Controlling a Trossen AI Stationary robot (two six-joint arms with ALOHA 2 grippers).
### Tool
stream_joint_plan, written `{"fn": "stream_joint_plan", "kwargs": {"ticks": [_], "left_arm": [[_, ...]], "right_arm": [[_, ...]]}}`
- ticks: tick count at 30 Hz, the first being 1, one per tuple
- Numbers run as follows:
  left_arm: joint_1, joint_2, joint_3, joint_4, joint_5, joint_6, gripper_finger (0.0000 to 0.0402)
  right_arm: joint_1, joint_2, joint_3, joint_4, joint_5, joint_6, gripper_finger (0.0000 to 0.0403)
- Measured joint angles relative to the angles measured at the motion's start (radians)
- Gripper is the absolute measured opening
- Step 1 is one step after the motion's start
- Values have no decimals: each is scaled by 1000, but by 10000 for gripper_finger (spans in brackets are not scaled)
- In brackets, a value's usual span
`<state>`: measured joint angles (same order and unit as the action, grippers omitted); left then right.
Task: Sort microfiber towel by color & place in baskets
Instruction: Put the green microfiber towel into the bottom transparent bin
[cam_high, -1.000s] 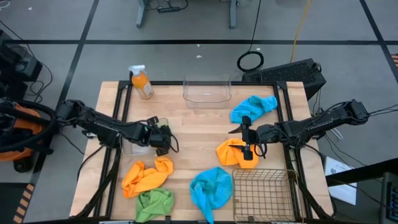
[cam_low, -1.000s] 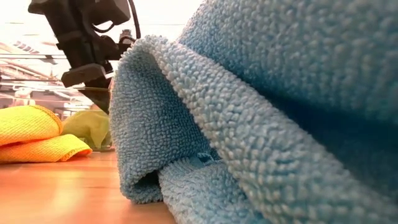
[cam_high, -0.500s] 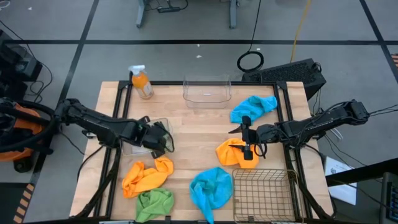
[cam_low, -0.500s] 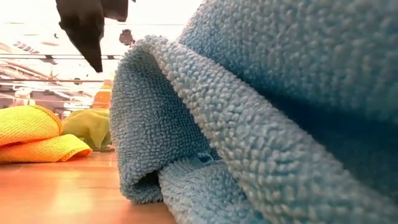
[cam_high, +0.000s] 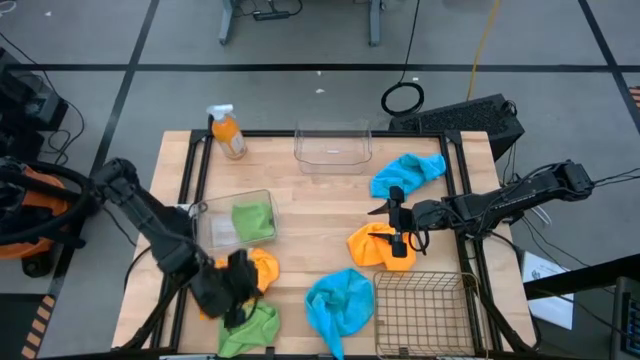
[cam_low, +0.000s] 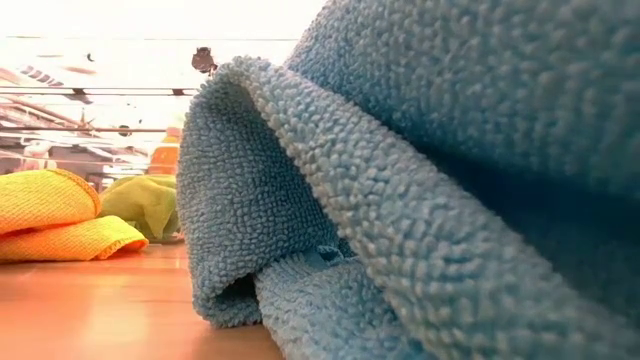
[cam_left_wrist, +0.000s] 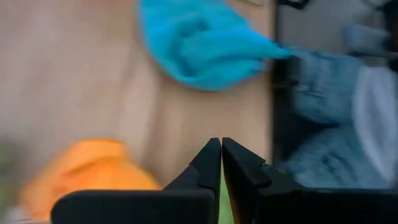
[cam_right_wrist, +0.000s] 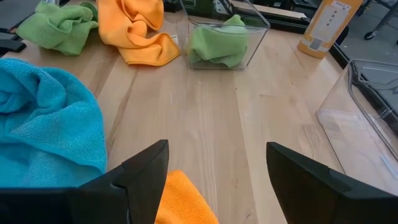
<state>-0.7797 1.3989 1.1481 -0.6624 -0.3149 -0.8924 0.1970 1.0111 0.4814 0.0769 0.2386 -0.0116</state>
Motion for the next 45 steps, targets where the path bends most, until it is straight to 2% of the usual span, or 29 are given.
{"fn": "stream_joint_plan", "kwargs": {"ticks": [3, 6, 8, 13, 18, 20, 23, 27, 31, 34, 40, 42, 45], "left_arm": [[-31, 38, 0, 40, -11, -83, 38], [-42, 101, 0, 20, -27, -148, 74], [-48, 155, 0, 27, -15, -149, 108], [-54, 266, 0, 78, 118, -200, 216], [-52, 329, 0, 118, 93, -228, 306], [-52, 358, 0, 138, 74, -228, 328], [-52, 404, 0, 165, 70, -228, 336], [-52, 474, 0, 159, 120, -226, 319], [-52, 518, 5, 162, 140, -189, 270], [-52, 528, 5, 167, 138, -141, 206], [-47, 525, 57, 100, 80, -66, 34], [-38, 509, 81, 63, 51, -62, 27], [-31, 477, 125, 6, -41, -39, 43]], "right_arm": [[0, 0, 0, 3, 0, -1, 258], [0, 0, 0, 16, 0, -7, 258], [0, 0, 0, 23, 0, -12, 258], [0, 0, 0, 21, -2, -23, 258], [0, 0, 0, 18, -2, -34, 258], [0, 0, 0, 17, -3, -34, 258], [0, 0, 1, 18, -3, -34, 258], [0, 0, 1, 18, -3, -34, 258], [0, 0, 1, 19, -3, -34, 258], [0, 0, 1, 19, -3, -34, 258], [0, 0, 1, 22, -3, -34, 258], [0, 0, 1, 26, -3, -34, 258], [0, 0, 1, 36, -4, -34, 258]]}}
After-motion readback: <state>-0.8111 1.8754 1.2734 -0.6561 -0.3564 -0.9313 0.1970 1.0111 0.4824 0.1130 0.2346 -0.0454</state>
